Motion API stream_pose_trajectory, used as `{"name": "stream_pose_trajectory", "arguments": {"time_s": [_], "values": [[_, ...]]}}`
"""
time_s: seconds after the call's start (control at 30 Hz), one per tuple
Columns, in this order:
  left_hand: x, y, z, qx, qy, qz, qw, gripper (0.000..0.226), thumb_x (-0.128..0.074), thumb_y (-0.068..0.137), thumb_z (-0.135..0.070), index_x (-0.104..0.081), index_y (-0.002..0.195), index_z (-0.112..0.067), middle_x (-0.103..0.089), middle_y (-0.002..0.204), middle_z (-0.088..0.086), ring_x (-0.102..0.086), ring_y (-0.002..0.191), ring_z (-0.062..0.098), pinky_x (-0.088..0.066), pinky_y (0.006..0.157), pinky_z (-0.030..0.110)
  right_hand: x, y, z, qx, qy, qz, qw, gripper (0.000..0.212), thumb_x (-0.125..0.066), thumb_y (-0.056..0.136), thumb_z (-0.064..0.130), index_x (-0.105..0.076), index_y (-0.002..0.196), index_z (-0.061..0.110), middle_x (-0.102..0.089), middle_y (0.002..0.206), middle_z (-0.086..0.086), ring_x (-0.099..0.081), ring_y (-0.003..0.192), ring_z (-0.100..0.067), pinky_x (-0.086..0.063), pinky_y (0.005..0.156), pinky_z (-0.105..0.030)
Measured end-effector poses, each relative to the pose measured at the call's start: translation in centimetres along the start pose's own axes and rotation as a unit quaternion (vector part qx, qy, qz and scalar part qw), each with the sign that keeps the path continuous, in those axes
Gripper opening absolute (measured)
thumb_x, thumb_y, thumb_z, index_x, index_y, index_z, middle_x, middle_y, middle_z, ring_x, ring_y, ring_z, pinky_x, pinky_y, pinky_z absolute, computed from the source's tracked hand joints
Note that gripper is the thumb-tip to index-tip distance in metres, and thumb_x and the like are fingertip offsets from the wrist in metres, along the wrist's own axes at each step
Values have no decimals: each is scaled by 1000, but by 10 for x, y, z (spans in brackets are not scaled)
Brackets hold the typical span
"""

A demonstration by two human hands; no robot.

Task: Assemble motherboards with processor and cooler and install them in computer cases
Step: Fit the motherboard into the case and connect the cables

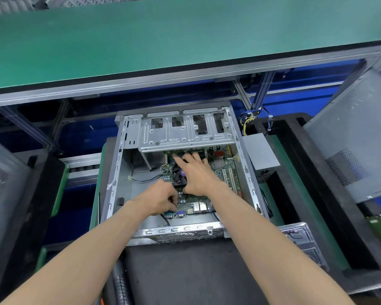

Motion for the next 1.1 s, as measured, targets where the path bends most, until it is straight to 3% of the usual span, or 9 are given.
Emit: {"name": "stream_pose_trajectory", "arguments": {"time_s": [0.17,0.3,0.47,0.67,0.83,0.93,1.03,1.1], "values": [[1,4,0,5,-8,4,1000,8,-86,76,-18,-81,81,-15,-76,79,-4,-69,73,10,-56,74,26,0,-1,0,0,-1,0,1000,104,-74,77,15,-14,161,18,-33,150,-12,-22,138,-33,-27,113,-62],[2,7,-1,7,-4,18,1000,8,-87,73,-15,-81,76,-13,-76,74,0,-72,69,19,-60,71,36,0,-1,0,0,1,1,1000,103,-74,77,16,-14,161,18,-33,149,-12,-22,138,-34,-26,113,-63],[3,8,-11,-2,59,9,998,7,-87,72,-18,-80,74,-16,-75,73,-5,-68,68,9,-59,71,30,0,-1,0,1,4,3,1000,103,-74,77,15,-14,161,18,-33,149,-12,-22,138,-33,-26,112,-62],[4,-1,-9,3,51,4,999,11,-87,75,-23,-81,84,-19,-76,82,-7,-66,77,10,-57,75,31,0,-4,1,1,9,7,1000,105,-77,76,18,-14,161,19,-33,149,-11,-22,138,-33,-26,114,-61],[12,-10,15,21,-30,-33,999,19,-86,76,-21,-78,94,-23,-64,80,-18,-54,73,-3,-38,69,15,2,-2,-2,0,5,3,1000,112,-82,72,23,-14,161,24,-34,151,-9,-23,138,-32,-27,115,-59],[6,-7,9,-11,-30,-17,999,15,-84,79,-21,-79,93,-20,-72,85,-12,-59,75,0,-40,69,9,1,-1,-3,-7,-12,9,1000,118,-85,70,31,-10,161,28,-30,153,-10,-20,141,-33,-25,115,-64],[0,-2,-2,-35,2,-2,999,9,-82,82,-22,-80,89,-17,-76,89,-5,-66,82,8,-53,83,27,1,0,-2,-11,-20,15,1000,122,-87,70,39,-6,161,29,-29,154,-9,-20,143,-34,-25,114,-66],[0,0,-3,-44,26,-6,999,6,-81,82,-21,-80,86,-17,-76,86,-4,-66,82,10,-54,83,32,1,1,-2,-13,-20,16,1000,120,-86,72,41,-7,161,30,-32,153,-9,-22,142,-34,-28,114,-65]]}}
Point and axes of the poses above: each hand's wrist, its own y-axis towards the middle knuckle, its own x-axis out of the back of the hand, z = x × y, the point moved 8 cm from there along y, towards the middle knuckle
